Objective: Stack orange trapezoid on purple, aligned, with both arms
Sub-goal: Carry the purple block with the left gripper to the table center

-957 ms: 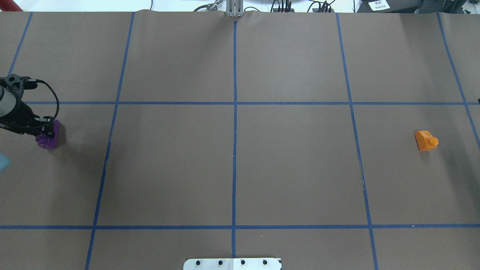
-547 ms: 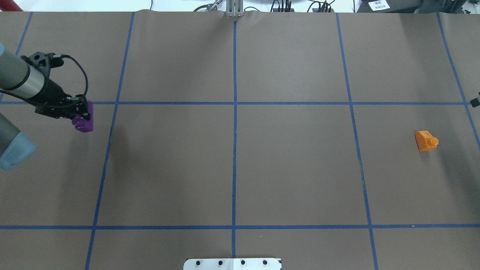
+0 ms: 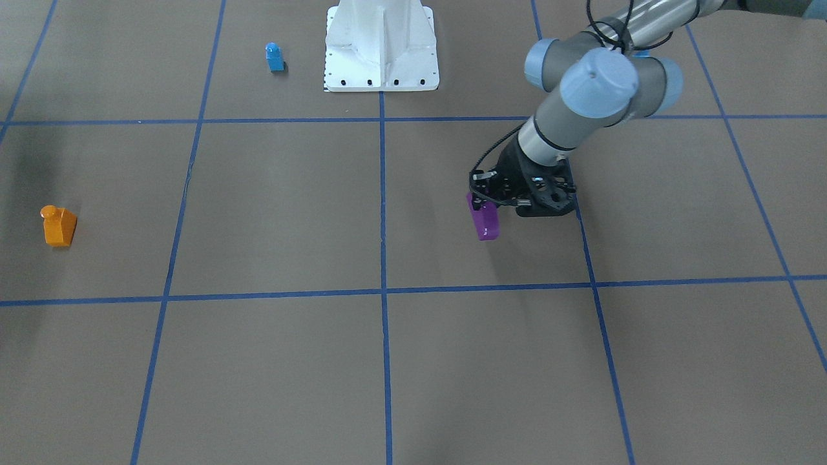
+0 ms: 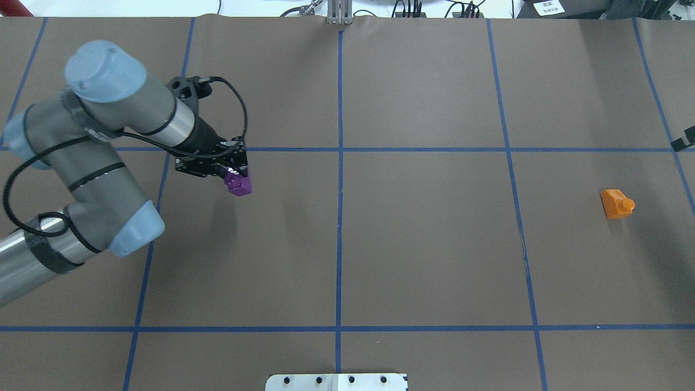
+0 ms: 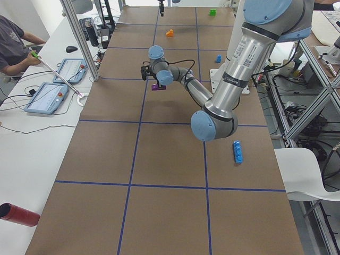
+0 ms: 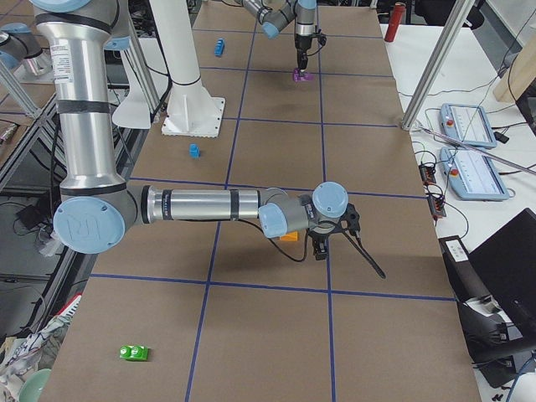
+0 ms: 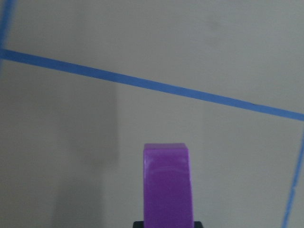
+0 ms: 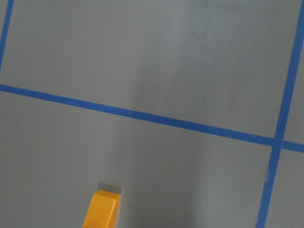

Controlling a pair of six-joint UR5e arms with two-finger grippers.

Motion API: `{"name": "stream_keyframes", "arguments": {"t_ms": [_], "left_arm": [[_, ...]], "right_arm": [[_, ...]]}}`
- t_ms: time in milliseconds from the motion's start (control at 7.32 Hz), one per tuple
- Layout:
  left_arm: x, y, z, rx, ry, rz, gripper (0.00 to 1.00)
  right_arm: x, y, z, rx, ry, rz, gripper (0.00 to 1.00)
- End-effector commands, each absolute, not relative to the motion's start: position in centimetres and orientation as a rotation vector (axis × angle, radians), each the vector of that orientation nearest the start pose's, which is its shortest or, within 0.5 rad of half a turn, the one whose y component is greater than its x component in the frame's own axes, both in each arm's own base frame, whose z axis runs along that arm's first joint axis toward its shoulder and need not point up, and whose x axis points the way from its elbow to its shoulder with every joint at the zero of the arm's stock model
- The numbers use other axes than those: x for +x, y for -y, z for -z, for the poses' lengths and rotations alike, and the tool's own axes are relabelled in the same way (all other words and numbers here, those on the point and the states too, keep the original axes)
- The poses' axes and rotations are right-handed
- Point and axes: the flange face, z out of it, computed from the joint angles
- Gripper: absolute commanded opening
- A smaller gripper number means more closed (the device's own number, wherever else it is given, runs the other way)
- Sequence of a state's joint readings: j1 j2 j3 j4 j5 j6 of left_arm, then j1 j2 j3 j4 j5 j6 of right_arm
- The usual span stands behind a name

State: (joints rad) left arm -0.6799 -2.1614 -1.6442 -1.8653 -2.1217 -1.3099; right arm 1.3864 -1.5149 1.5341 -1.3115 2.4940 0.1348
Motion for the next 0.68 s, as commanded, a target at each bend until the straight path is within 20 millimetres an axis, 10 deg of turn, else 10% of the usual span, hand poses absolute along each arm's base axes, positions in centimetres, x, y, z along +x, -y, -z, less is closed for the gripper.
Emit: {"name": "stream_keyframes", "arguments": {"t_ms": [0,547], "left_arm": [[58.2,46.7,-15.2,0.034,-0.980,0.091,0.00],[63.1,45.0,-16.6,0.081,-0.894,0.084,0.00]], "right_arm": [[-4.8,52.9,-60.8,0.109,0.948,0.183,1.00],[-5.6,52.9,-61.1,0.098,0.943,0.195,1.00]]}}
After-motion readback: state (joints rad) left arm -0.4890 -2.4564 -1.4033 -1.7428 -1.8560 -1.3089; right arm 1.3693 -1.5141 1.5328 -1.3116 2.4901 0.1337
